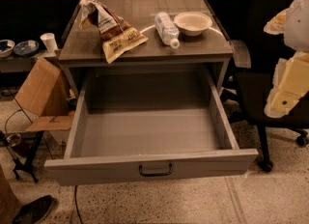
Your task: Close top drawer
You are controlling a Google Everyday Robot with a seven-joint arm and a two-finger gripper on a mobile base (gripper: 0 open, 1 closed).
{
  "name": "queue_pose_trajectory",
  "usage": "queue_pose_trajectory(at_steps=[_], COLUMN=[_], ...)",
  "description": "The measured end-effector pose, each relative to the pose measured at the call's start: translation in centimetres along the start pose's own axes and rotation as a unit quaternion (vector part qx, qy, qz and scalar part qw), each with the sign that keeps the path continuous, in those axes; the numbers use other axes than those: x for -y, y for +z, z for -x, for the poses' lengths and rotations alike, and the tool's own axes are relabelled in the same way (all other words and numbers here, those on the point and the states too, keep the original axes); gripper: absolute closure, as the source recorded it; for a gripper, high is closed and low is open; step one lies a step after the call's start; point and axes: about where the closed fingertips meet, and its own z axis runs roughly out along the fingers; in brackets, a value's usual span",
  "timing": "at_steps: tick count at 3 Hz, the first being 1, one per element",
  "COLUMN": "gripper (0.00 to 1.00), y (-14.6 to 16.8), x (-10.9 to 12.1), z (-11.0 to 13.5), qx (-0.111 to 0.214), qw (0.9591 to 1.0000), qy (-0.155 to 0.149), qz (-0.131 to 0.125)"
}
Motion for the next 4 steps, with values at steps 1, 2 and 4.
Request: queue_pose_trajectory(at_steps=[1, 2, 4], gripper=[0.0, 0.03, 0.49], y=[0.0, 1.0, 10.8], x=[0.0, -3.2, -11.1], z=[0.0, 0.6, 4.2], qx=[0.0, 0.035, 0.119], qw=[1.0, 0.9991, 0.9914], qy=[0.0, -0.022, -0.025], qz=[0.0, 0.001, 0.049])
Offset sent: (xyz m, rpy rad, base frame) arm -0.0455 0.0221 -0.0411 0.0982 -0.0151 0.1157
